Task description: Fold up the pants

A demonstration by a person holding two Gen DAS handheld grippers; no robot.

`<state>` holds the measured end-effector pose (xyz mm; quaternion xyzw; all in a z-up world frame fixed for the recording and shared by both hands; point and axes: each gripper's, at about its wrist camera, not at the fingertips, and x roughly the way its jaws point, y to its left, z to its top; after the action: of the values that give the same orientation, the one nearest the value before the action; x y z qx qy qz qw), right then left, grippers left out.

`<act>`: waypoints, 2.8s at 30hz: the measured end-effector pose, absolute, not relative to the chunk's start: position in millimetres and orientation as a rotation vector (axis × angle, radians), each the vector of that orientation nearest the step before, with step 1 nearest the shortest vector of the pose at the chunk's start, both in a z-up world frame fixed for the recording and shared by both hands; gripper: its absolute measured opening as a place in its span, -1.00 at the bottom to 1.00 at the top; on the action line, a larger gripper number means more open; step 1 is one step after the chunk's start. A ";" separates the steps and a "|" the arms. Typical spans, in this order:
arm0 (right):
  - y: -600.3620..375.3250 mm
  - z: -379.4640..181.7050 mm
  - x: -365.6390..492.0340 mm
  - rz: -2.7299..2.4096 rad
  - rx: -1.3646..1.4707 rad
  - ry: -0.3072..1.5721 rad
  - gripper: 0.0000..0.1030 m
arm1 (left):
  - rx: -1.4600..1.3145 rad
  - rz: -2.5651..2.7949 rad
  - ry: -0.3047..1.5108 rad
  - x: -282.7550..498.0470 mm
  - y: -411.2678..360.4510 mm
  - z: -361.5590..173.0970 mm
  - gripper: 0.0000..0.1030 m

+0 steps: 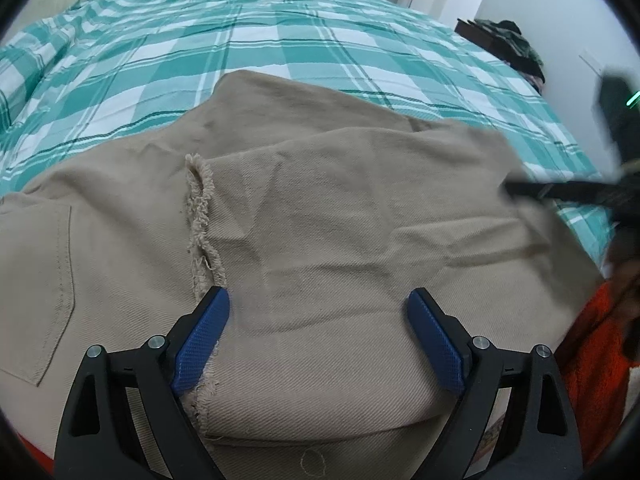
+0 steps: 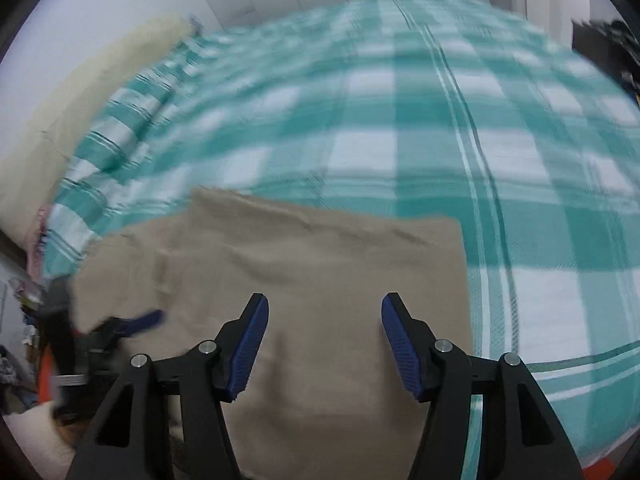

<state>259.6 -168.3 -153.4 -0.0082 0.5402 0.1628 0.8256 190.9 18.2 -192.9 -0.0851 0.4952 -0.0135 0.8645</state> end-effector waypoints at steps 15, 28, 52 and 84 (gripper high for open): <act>-174.0 -165.1 199.5 0.424 -0.191 1.135 0.29 | -0.152 -0.034 1.029 189.9 15.5 -194.8 0.80; -196.2 -183.8 188.9 0.476 -0.118 1.043 0.30 | -0.419 -0.009 1.052 151.2 64.5 -158.6 0.80; -196.1 -183.8 187.3 0.511 -0.123 1.041 0.33 | -0.281 0.105 1.113 176.4 54.3 -165.9 0.80; -191.2 -183.1 188.5 0.502 -0.095 1.060 0.56 | -1.078 0.427 0.845 24.0 287.9 -178.6 -0.19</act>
<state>188.5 -191.2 -183.1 -0.0449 0.5000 0.2367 0.8319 24.0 287.9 -178.6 -0.4937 0.3874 0.1955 0.7536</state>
